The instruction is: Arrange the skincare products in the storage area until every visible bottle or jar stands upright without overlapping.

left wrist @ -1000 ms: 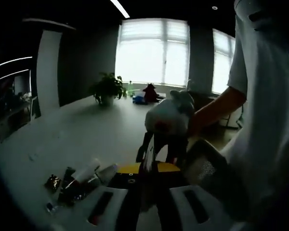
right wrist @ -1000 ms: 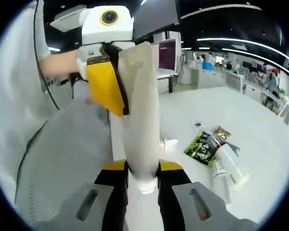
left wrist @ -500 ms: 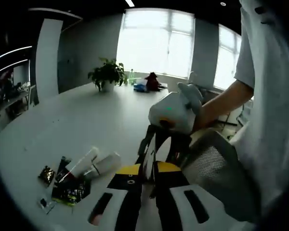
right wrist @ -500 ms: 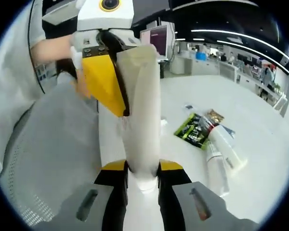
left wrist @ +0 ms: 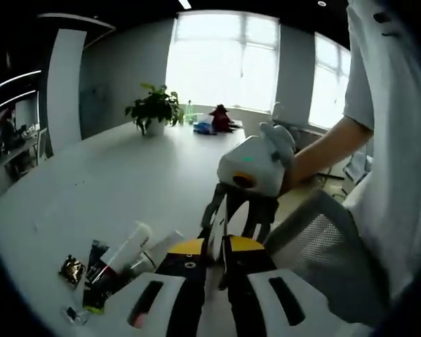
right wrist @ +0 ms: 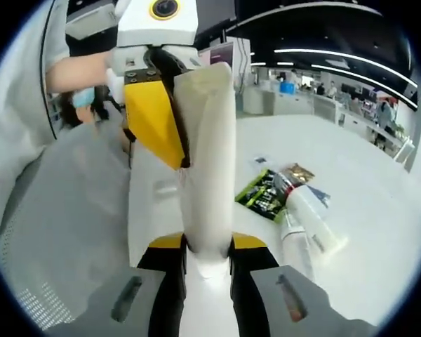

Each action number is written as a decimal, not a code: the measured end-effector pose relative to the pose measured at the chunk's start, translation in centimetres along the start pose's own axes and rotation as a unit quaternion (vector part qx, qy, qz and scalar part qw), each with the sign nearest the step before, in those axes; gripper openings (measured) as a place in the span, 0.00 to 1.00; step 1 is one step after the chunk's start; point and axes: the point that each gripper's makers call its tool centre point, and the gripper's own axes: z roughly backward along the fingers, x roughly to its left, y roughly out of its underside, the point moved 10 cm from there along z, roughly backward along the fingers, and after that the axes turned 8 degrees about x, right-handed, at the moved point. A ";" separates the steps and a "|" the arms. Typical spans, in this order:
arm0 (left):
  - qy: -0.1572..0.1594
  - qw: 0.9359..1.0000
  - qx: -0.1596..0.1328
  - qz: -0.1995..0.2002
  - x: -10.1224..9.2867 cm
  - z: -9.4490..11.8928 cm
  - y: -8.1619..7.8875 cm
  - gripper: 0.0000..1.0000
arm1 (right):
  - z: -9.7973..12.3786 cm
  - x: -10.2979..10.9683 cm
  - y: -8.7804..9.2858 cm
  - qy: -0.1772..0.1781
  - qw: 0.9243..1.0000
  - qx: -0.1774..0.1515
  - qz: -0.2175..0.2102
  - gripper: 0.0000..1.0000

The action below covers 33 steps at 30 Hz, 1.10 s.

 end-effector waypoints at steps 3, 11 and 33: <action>-0.001 1.000 -0.001 -0.002 0.2 -0.3 -0.2 0.07 | 0.0 -0.5 0.0 -0.001 1.000 -0.002 0.001 0.22; -0.003 1.000 -0.006 -0.003 1.7 -1.1 -0.8 0.08 | 0.1 -2.1 0.2 0.002 1.000 -0.006 0.001 0.22; -0.009 1.000 -0.007 -0.008 5.6 -2.5 -0.8 0.10 | -0.1 -5.7 0.2 0.008 1.000 -0.016 0.006 0.22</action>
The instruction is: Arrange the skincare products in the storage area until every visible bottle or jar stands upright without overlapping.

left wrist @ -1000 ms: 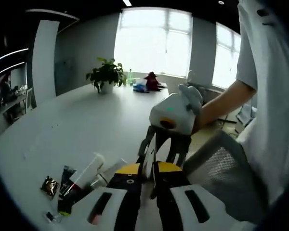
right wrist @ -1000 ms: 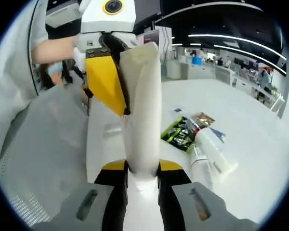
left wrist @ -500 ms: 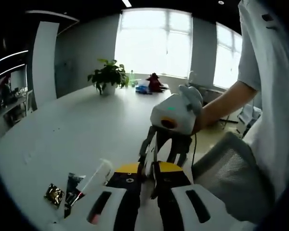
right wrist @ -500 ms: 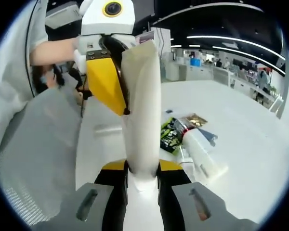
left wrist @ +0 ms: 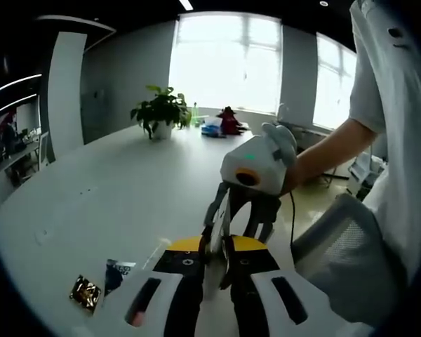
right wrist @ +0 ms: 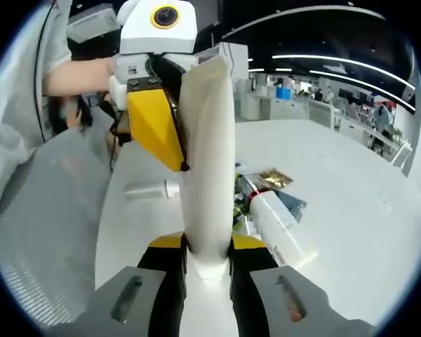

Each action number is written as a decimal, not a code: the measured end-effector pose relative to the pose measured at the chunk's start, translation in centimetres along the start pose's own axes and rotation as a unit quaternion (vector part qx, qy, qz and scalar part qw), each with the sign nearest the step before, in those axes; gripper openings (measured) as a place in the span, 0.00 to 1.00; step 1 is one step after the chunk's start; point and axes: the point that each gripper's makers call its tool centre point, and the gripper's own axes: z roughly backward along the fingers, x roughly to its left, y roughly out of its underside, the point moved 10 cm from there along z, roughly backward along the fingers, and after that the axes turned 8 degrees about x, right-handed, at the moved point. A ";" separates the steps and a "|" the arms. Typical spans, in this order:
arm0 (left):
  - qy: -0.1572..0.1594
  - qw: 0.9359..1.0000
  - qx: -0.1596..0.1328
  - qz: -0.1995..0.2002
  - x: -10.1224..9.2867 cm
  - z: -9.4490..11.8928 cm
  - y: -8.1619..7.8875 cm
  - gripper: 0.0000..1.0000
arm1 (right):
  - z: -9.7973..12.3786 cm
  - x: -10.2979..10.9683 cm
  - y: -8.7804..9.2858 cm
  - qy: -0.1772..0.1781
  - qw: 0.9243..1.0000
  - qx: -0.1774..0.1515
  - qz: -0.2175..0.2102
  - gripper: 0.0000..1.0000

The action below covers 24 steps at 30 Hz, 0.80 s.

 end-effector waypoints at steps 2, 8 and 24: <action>0.000 1.000 0.000 -0.001 0.3 -0.1 -0.1 0.10 | 0.0 -0.2 0.0 0.000 1.000 -0.001 0.000 0.22; -0.003 1.000 0.004 -0.004 0.7 -0.3 -0.2 0.11 | 0.0 -0.7 0.0 0.002 1.000 0.000 0.001 0.22; -0.010 1.000 0.010 -0.002 0.9 -0.5 -0.1 0.14 | -0.4 -0.9 0.5 -0.004 1.000 0.017 -0.022 0.25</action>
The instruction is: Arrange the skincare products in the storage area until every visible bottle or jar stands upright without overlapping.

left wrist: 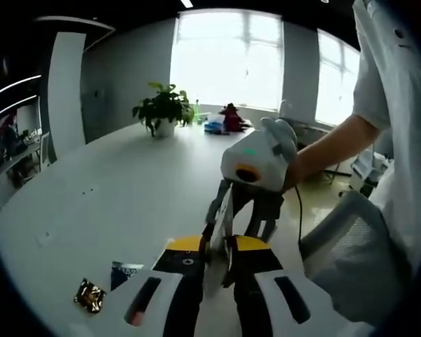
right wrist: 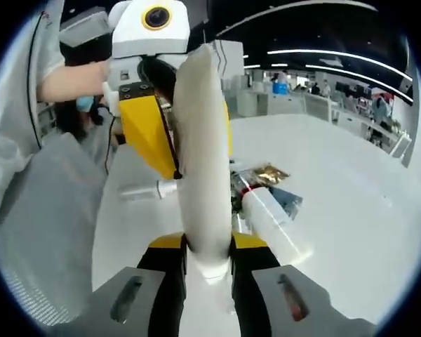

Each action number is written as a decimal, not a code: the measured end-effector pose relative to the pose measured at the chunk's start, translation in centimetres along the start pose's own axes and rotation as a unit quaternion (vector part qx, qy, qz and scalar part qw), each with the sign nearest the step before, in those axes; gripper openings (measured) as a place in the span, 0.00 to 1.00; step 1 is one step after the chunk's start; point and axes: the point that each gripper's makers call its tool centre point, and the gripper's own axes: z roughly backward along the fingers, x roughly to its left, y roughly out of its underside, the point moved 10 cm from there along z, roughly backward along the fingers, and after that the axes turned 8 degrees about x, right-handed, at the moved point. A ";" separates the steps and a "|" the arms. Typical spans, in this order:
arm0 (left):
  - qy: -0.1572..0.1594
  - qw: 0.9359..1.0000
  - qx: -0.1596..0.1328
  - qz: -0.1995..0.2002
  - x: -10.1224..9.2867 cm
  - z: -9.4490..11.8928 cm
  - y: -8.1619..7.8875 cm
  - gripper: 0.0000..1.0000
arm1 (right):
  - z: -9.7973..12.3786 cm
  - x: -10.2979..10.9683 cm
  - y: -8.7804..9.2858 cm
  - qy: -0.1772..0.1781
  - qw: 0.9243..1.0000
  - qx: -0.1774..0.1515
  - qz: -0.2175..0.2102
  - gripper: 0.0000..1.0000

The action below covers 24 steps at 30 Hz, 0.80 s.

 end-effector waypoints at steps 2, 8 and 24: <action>-0.002 1.000 0.004 0.001 -0.1 -0.2 0.1 0.15 | -0.3 0.4 0.3 -0.009 1.000 0.019 -0.003 0.31; -0.014 1.000 0.018 0.004 -0.1 -0.4 0.5 0.23 | -0.4 0.5 0.6 -0.007 1.000 0.021 -0.017 0.37; -0.027 0.999 0.019 0.030 -0.8 1.0 1.0 0.37 | 0.3 0.7 0.6 0.013 0.999 0.011 -0.050 0.54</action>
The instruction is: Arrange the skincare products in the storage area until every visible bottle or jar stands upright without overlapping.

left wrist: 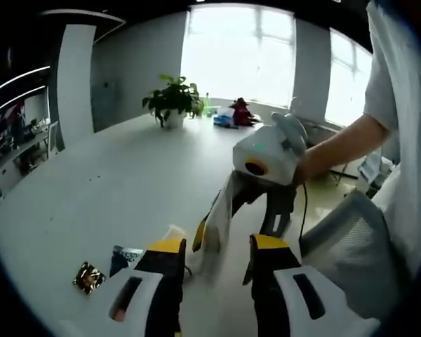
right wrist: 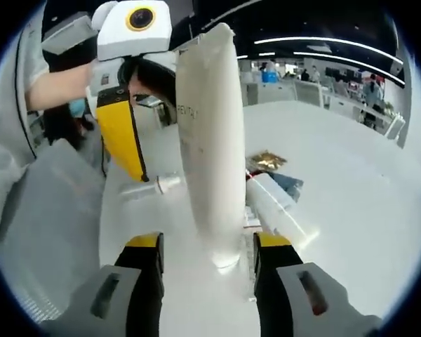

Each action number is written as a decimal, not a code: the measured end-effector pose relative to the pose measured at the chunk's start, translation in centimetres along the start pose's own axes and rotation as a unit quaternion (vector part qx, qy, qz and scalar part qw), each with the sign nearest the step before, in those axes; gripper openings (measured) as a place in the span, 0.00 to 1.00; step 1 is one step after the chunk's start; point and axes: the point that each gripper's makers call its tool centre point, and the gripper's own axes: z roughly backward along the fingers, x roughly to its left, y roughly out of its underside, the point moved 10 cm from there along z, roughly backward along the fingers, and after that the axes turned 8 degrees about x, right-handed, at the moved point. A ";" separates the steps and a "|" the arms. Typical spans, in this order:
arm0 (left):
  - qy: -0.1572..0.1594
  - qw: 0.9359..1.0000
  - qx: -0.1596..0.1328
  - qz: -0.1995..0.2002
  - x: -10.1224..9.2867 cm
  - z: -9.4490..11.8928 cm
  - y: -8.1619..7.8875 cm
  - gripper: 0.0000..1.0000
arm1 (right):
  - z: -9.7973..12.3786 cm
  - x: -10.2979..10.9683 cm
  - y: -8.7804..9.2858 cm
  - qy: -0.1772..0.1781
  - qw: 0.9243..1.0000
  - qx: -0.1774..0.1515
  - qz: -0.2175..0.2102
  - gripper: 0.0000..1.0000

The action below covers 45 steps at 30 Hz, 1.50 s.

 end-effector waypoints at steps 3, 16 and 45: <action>-0.007 1.000 0.000 0.007 -0.2 0.5 0.1 0.41 | 0.2 0.0 0.0 0.006 1.000 -0.001 -0.003 0.57; -0.032 0.998 -0.005 0.046 -1.3 2.4 1.3 0.51 | 1.5 0.8 0.2 0.024 0.999 -0.004 -0.023 0.63; -0.091 0.984 -0.043 0.150 -4.9 8.1 5.7 0.64 | 4.8 4.1 1.8 0.065 0.991 -0.038 -0.112 0.80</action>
